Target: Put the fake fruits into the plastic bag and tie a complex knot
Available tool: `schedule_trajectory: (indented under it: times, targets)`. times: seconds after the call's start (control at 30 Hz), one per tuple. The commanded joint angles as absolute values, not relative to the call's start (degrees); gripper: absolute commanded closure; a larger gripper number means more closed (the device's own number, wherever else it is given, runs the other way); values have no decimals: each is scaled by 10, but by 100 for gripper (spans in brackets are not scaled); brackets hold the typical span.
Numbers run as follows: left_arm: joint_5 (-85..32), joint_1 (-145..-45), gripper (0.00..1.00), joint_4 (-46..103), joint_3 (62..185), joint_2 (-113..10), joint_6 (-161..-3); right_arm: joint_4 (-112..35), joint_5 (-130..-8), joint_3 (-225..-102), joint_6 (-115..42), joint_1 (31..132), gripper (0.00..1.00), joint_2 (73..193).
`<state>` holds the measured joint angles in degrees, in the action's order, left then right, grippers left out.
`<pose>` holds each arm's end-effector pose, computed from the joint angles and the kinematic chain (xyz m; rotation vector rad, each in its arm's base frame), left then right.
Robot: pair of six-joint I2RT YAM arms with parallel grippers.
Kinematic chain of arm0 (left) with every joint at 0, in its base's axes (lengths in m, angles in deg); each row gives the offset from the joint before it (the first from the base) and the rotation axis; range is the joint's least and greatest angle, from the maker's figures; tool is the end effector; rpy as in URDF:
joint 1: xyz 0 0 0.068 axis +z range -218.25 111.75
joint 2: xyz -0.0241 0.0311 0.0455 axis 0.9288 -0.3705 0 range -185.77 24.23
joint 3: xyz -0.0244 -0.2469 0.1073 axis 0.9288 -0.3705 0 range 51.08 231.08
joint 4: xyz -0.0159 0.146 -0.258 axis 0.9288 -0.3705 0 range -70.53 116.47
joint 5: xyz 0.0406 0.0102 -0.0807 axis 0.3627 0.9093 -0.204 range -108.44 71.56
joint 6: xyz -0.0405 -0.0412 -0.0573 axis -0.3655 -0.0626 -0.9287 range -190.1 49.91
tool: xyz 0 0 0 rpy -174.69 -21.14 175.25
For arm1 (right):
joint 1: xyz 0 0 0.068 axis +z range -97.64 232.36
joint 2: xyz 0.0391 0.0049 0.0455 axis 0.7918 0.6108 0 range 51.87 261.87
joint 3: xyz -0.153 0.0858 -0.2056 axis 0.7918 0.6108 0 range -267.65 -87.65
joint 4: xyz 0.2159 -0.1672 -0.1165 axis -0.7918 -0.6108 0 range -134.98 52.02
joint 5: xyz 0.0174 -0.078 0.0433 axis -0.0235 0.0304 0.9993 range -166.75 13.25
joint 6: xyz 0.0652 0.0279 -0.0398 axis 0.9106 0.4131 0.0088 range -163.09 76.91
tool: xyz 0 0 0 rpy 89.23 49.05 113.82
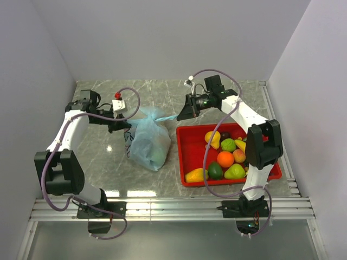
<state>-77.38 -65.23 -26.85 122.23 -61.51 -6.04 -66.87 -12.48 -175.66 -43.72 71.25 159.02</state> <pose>0.3333 -0.0429 0.2588 1.2995 1.7364 -0.7827 0.4086 0.2072 0.2495 -0.8897 2.0651 1.4887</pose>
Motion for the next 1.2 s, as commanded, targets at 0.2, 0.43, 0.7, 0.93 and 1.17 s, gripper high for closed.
schedule_trajectory:
  times: [0.2,0.43,0.7,0.93,1.17]
  targets:
    - [-760,-642,99,-246,1202,-565,-92,-785,-154,-1796,-571,730,88,1574]
    - [-763,-650,76,-203,1211,-563,-185,-869,-248,-1873,-680,749,18,1588]
    - [-754,-663,69,-157,1192,-541,-233,-1004,-288,-2006,-755,823,25,1674]
    - [-749,-668,71,-125,1178,-534,-254,-896,-271,-1948,-667,858,26,1682]
    - [-743,-674,73,-107,1167,-533,-275,-770,-288,-1928,-543,871,28,1709]
